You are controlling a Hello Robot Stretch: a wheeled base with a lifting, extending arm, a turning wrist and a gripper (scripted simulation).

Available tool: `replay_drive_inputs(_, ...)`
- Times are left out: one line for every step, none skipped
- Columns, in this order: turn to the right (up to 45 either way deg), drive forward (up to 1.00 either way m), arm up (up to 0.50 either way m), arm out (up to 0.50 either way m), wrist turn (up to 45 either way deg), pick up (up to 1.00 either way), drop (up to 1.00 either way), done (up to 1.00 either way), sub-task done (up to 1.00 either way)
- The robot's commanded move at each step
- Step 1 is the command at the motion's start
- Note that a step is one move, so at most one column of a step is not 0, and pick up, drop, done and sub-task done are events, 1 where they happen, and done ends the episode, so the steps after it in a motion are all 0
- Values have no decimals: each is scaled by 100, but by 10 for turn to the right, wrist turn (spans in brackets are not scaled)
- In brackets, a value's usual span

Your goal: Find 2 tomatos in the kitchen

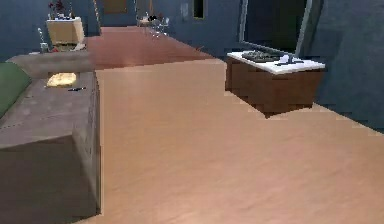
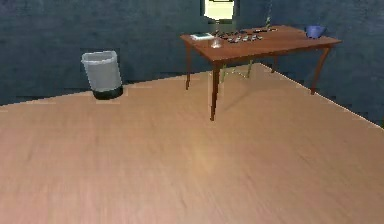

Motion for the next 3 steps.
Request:
replay_drive_inputs(0,95,0,0,0,0,0,0,0)
replay_drive_inputs(-450,0,0,0,0,0,0,0,0)
replay_drive_inputs(-60,0,0,0,0,0,0,0,0)
